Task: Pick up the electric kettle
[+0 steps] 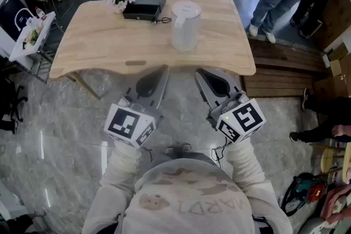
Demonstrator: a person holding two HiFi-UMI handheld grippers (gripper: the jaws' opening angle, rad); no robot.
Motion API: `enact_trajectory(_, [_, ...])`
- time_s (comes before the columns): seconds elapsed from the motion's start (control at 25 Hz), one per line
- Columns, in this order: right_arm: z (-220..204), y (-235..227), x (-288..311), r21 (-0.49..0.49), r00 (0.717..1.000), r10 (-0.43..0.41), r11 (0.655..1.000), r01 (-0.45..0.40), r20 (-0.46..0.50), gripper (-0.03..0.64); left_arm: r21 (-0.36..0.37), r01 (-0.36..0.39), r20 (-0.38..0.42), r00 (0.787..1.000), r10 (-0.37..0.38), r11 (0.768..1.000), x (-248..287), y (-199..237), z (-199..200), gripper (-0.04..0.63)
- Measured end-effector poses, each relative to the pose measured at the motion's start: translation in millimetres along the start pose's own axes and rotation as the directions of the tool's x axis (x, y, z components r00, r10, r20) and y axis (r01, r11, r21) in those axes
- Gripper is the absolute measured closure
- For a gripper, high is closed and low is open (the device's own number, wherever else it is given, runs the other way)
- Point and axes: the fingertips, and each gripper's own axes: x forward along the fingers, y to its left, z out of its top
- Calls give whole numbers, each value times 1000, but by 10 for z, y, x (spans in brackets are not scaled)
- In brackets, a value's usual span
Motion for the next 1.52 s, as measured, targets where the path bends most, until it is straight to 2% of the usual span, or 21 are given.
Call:
enact_trajectory(0.68, [-15, -53, 11, 9, 1000, 14, 1000, -14, 9, 592, -1, 6, -21, 1000, -6, 1000, 67, -22, -70, 584])
enact_trajectory(0.84, [20, -113, -12, 54, 998, 34, 998, -36, 45, 591, 1, 14, -53, 999, -14, 1000, 152, -37, -162, 583])
enact_trajectory(1.04, [-25, -205, -26, 44, 998, 55, 997, -56, 38, 591, -16, 26, -53, 998, -27, 1000, 276, -77, -236, 581])
enact_trajectory(1.16, [-51, -275, -54, 38, 997, 66, 997, -67, 39, 591, -29, 9, -52, 999, -11, 1000, 358, -58, -282, 581])
enact_trajectory(1.52, [-141, -450, 119, 67, 995, 93, 993, -95, 39, 591, -53, -8, -144, 990, 1, 999, 642, 267, -660, 578])
